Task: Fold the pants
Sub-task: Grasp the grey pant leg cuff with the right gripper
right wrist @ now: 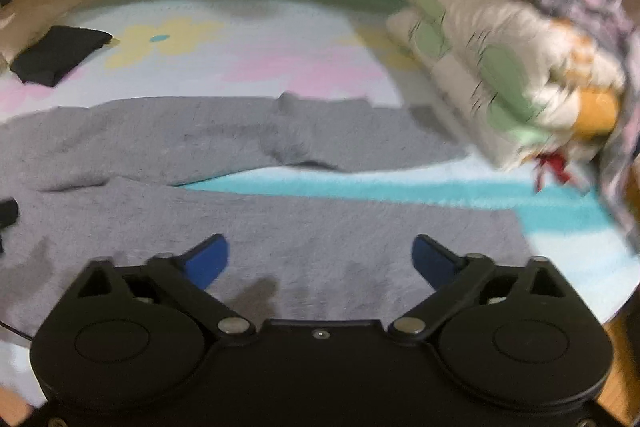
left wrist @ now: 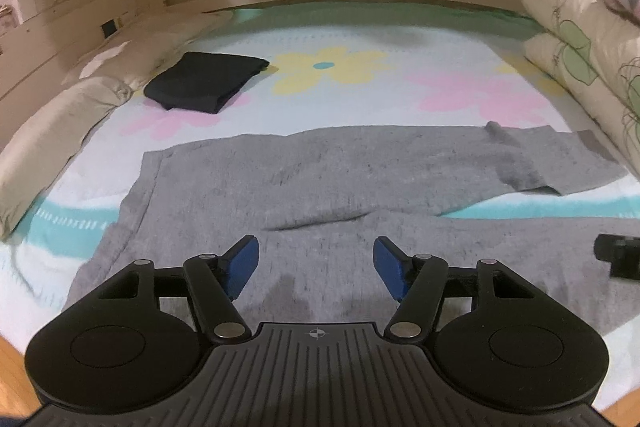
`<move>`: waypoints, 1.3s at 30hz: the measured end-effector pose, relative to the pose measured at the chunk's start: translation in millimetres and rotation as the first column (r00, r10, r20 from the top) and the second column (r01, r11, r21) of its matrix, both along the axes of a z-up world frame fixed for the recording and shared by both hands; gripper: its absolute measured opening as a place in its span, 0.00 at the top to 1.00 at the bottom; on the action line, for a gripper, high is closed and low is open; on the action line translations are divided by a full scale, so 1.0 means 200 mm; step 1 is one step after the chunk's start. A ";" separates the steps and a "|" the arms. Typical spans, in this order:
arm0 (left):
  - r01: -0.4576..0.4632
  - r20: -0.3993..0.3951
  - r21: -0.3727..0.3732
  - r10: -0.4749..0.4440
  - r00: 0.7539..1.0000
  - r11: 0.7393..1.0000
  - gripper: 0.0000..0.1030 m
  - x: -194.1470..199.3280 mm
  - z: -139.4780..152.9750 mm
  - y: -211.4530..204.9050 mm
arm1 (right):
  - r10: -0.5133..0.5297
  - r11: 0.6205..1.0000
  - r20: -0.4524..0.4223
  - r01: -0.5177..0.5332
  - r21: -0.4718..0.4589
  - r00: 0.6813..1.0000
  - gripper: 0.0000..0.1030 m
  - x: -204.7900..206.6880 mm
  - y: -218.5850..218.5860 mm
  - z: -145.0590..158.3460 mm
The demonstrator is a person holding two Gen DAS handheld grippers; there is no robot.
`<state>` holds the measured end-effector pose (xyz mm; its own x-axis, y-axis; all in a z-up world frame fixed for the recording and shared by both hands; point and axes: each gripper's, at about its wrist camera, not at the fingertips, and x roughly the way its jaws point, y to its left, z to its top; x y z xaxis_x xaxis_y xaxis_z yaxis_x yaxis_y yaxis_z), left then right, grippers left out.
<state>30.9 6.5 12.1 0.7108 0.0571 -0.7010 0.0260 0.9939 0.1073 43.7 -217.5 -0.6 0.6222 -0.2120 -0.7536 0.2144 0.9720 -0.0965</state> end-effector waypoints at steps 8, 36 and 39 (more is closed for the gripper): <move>-0.006 -0.011 0.000 0.006 1.000 1.000 0.40 0.38 0.04 -0.01 | -0.128 0.962 -0.150 0.160 0.223 0.980 0.21 0.35 -0.27 -0.03; 0.093 -0.294 0.110 -0.057 0.954 0.989 0.50 0.85 -0.59 -0.09 | -0.600 0.677 -0.405 0.707 0.201 0.690 0.30 1.71 -0.79 -0.62; 0.066 -0.301 0.050 -0.048 0.952 0.997 0.50 0.88 -0.56 -0.06 | -0.609 0.695 -0.366 0.696 0.182 0.704 0.49 1.64 -0.77 -0.60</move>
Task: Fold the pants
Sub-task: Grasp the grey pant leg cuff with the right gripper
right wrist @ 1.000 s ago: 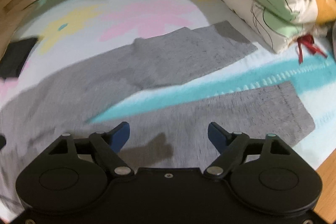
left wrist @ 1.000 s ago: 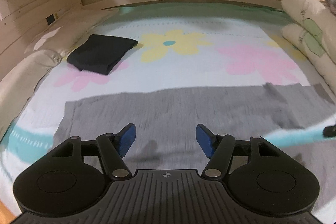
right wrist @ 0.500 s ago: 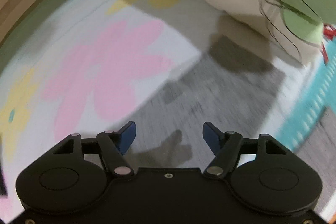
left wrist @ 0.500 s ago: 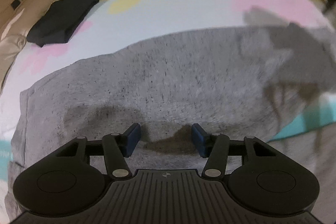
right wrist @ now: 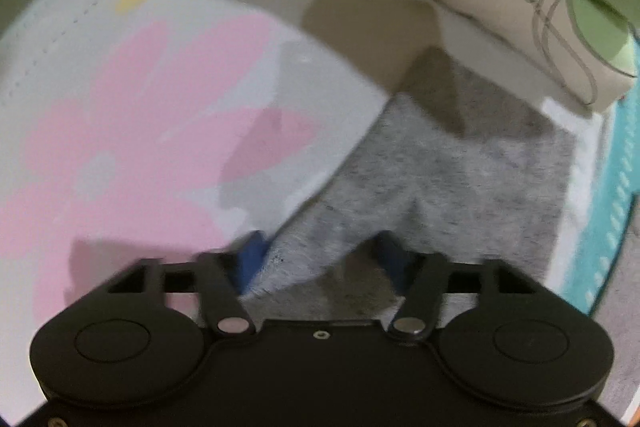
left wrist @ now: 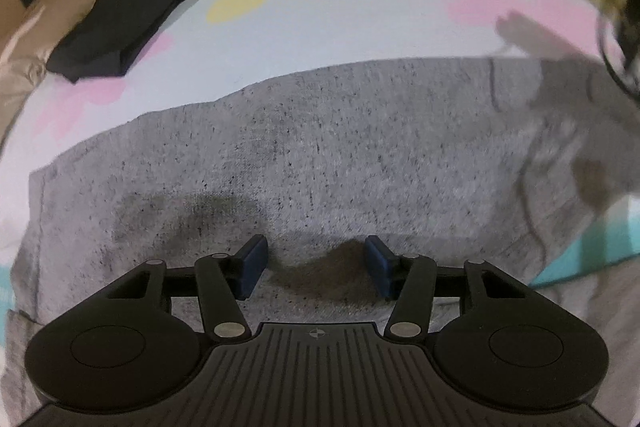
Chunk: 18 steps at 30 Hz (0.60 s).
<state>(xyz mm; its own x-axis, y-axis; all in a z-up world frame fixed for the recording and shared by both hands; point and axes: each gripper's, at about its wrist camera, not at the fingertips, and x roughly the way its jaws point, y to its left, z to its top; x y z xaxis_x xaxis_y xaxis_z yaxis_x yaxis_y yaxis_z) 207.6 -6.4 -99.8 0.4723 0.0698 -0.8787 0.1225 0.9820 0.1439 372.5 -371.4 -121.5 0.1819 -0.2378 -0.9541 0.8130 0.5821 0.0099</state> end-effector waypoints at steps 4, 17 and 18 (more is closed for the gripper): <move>-0.030 0.023 -0.084 0.032 0.999 0.996 0.50 0.02 0.10 0.04 | 0.055 0.996 0.035 -0.057 0.062 0.998 0.89 -0.15 -0.03 0.05; -0.199 -0.068 -0.378 0.187 0.980 0.904 0.50 0.47 0.19 0.16 | 0.099 0.983 0.114 -0.115 0.146 0.989 0.90 -0.59 -0.07 0.07; -0.203 -0.077 -0.378 0.188 0.979 0.903 0.50 0.50 0.18 0.15 | 0.104 0.982 0.112 -0.120 0.145 0.988 0.90 -0.59 -0.05 0.08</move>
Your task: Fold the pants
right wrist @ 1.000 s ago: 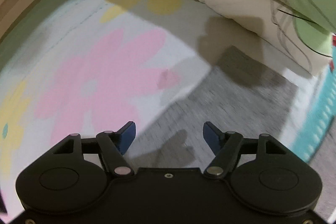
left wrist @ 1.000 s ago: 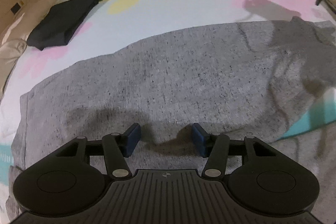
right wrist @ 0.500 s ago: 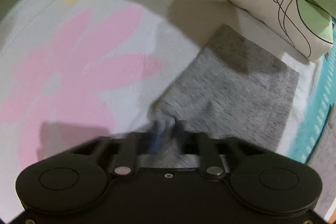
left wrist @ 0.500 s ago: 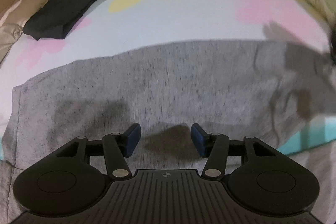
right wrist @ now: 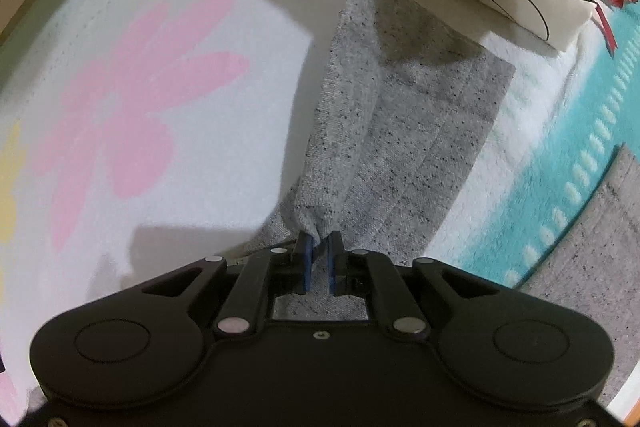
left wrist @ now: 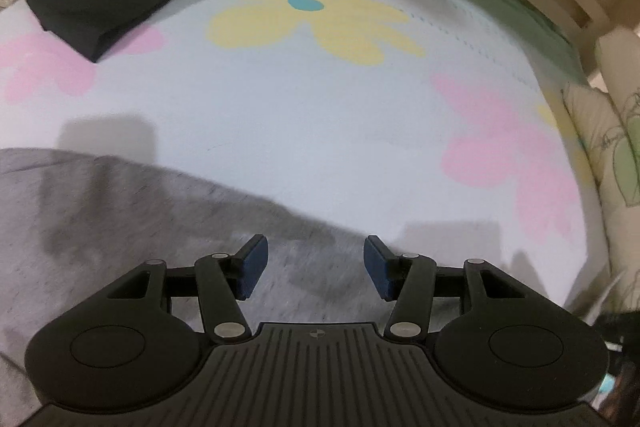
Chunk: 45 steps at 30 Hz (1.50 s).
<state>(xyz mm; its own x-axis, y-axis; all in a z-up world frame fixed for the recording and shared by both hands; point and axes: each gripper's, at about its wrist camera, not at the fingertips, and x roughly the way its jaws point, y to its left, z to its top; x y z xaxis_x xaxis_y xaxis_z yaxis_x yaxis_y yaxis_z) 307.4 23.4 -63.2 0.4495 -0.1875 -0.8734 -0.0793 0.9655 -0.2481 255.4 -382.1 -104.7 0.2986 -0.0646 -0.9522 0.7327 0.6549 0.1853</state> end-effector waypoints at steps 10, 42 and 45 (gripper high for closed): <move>-0.028 -0.179 -0.004 0.026 0.983 1.000 0.55 0.21 -0.28 -0.07 | 0.015 1.000 0.009 -0.015 0.011 1.000 0.90 0.00 -0.02 -0.01; 0.167 0.156 0.218 -0.203 0.967 0.962 0.96 -1.44 0.07 -0.10 | 0.042 0.995 0.033 -0.045 0.085 0.999 0.95 -1.06 -0.12 0.18; 0.184 0.126 0.265 -0.223 0.967 0.947 0.96 -1.44 -0.02 -0.12 | 0.046 0.993 0.030 -0.049 0.105 0.998 0.92 -1.12 -0.14 0.14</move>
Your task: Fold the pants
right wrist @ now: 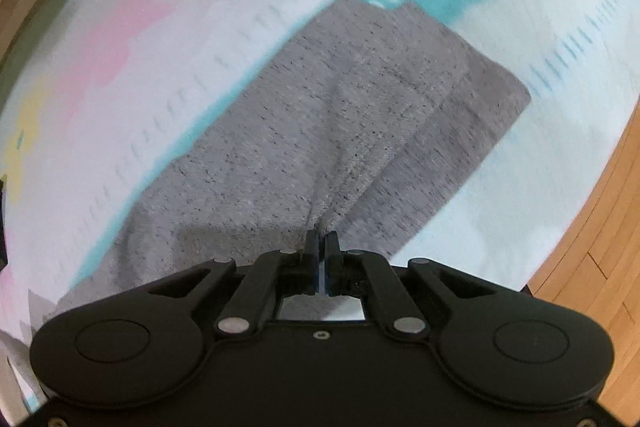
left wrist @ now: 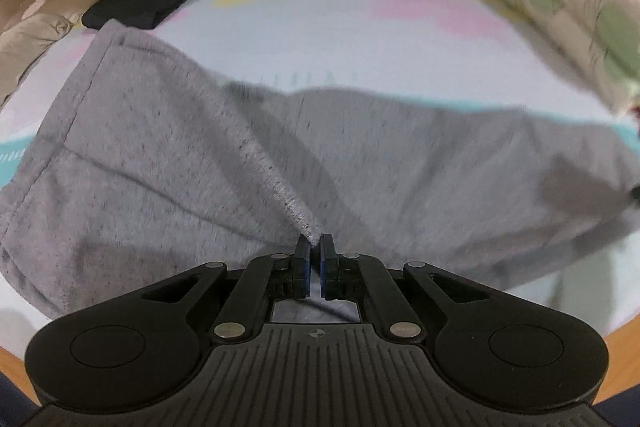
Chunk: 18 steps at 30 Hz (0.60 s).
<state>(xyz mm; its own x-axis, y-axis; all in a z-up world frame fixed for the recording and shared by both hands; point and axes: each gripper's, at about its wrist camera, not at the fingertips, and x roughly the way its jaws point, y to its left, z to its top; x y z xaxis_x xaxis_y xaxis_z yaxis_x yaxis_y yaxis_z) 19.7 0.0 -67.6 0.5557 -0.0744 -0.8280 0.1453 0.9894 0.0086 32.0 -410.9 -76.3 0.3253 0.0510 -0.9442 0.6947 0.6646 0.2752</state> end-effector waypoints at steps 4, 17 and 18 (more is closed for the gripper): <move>0.021 -0.019 0.023 -0.021 1.000 1.000 0.96 -0.02 -0.10 -0.01 | -0.073 0.997 0.086 0.073 0.011 0.994 0.58 -0.08 -0.14 0.03; -0.006 -0.012 -0.018 0.006 1.000 1.000 0.96 -0.02 -0.13 0.01 | -0.288 0.957 0.150 0.281 0.070 0.946 0.53 -0.17 -0.44 -0.05; -0.006 -0.012 -0.019 0.006 1.000 1.000 0.96 -0.02 -0.13 0.01 | -0.292 0.956 0.145 0.286 0.063 0.945 0.53 -0.16 -0.45 -0.08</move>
<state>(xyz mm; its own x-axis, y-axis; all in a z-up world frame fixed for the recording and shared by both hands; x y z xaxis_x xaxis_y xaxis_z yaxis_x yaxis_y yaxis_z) 16.3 2.9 -93.6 0.5466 -0.0870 -0.8329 0.1390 0.9902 -0.0122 0.3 -500.0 -91.4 0.4702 -0.0287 -0.8821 0.8035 0.4275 0.4143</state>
